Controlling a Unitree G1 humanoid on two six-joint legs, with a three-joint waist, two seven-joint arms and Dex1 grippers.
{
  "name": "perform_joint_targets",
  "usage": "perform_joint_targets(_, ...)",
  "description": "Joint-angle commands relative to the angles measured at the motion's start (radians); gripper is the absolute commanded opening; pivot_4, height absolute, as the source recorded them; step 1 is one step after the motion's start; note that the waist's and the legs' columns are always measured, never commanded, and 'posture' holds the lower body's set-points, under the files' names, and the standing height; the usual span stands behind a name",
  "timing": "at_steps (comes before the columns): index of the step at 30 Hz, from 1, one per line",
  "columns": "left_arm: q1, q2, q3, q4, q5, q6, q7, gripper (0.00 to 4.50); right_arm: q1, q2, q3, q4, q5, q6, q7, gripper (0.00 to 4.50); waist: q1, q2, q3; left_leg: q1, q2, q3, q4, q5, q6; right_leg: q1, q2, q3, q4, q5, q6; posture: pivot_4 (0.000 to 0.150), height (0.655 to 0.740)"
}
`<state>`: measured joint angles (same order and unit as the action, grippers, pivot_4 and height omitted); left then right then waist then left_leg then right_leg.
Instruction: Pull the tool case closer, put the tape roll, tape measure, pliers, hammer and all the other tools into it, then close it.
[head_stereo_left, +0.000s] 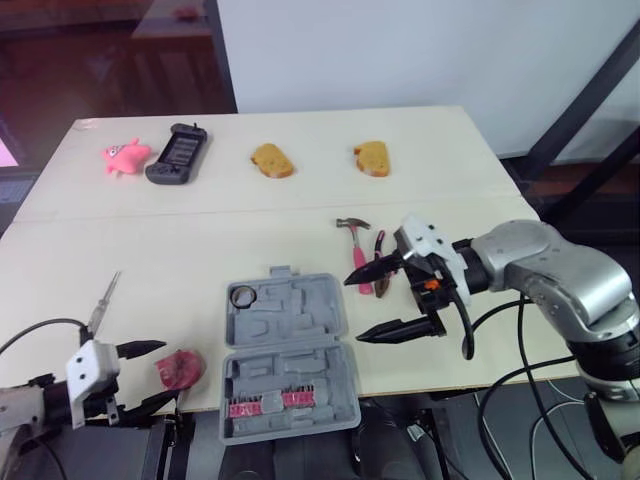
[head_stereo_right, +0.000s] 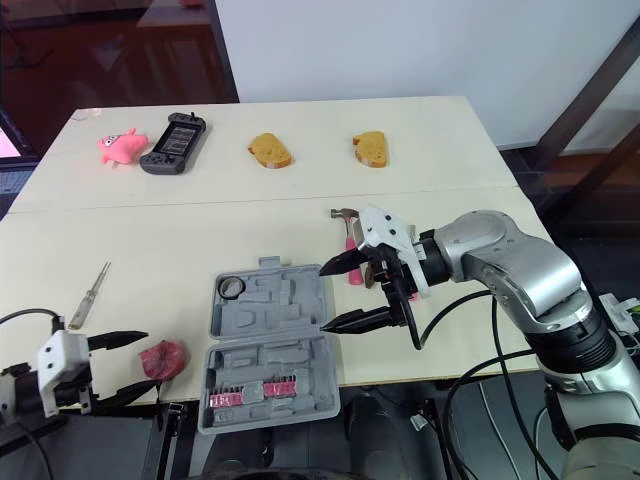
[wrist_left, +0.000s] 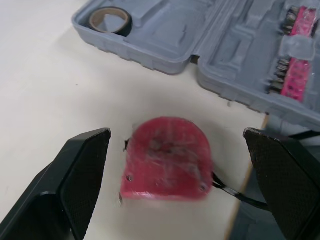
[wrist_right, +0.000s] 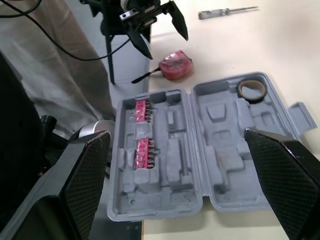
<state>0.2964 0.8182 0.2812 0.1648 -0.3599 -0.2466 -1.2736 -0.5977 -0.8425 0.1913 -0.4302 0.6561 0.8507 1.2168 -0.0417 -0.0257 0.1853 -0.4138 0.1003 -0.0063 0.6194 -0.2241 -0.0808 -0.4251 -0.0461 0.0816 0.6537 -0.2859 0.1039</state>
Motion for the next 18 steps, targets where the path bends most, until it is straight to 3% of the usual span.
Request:
perform_joint_targets(1, -0.034, 0.013, -0.036, 0.063, 0.032, -0.041, -0.033, 4.46, 0.016, -0.021, -0.057, -0.057, 0.021, 0.01, -0.033, 4.5, -0.002, 0.0, 0.0, 0.0, 0.0, 0.0, 0.0, 0.0, 0.0, 0.0, 0.0, 0.0, 0.0, 0.0, 0.0, 0.15, 0.7238)
perform_joint_targets(8, -0.118, -0.022, -0.092, 0.168, 0.099, -0.107, 0.017, 4.46, 0.056, -0.049, -0.093, -0.083, 0.021, 0.016, -0.072, 4.5, 0.001, 0.0, 0.0, 0.0, 0.0, 0.0, 0.0, 0.0, 0.0, 0.0, 0.0, 0.0, 0.001, 0.0, 0.0, 0.15, 0.7238)
perform_joint_targets(18, -0.115, -0.038, -0.109, 0.199, 0.114, -0.118, 0.061, 4.46, 0.069, -0.081, -0.097, -0.086, 0.027, 0.011, -0.079, 4.5, 0.001, 0.0, 0.0, 0.0, 0.0, 0.0, 0.0, 0.0, 0.0, 0.0, 0.0, 0.0, 0.002, 0.0, 0.001, 0.15, 0.7238)
